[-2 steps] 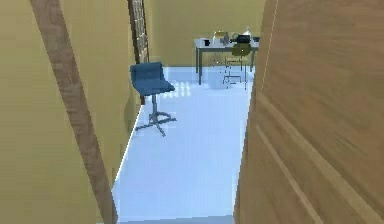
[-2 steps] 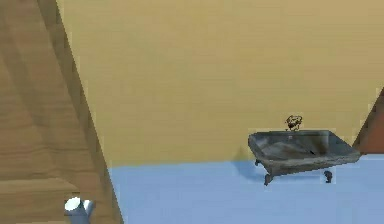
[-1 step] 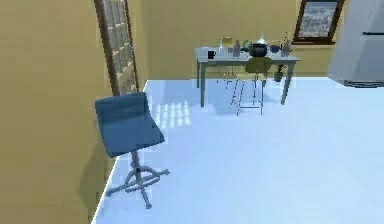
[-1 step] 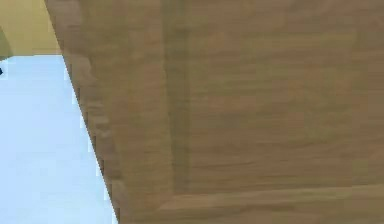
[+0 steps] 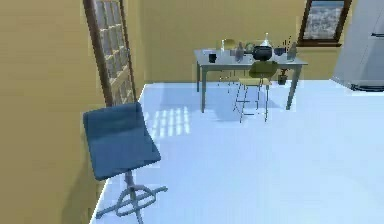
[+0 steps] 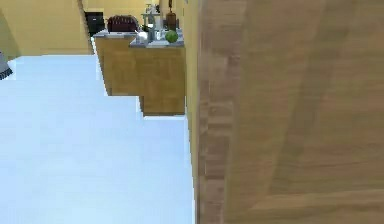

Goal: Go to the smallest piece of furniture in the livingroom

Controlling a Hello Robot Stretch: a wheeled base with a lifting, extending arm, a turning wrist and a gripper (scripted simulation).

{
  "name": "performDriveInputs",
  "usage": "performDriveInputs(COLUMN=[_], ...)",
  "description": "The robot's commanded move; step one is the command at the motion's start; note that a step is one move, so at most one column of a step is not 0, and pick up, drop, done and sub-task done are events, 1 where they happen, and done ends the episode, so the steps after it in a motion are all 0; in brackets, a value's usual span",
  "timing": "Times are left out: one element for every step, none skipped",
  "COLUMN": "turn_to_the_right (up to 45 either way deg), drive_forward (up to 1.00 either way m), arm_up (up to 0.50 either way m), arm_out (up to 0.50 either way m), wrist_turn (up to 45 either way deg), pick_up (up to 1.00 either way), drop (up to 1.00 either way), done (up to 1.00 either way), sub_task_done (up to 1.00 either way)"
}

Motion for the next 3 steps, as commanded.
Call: performDriveInputs(turn_to_the_right=[45.0, 6.0, 0.0], drive_forward=[0.0, 0.0, 1.0], arm_up=[0.0, 0.0, 0.0], arm_out=[0.0, 0.0, 0.0], wrist_turn=[0.0, 0.0, 0.0], pick_up=[0.0, 0.0, 0.0], drop=[0.0, 0.0, 0.0], done=[0.0, 0.0, 0.0], sub_task_done=[0.0, 0.0, 0.0])
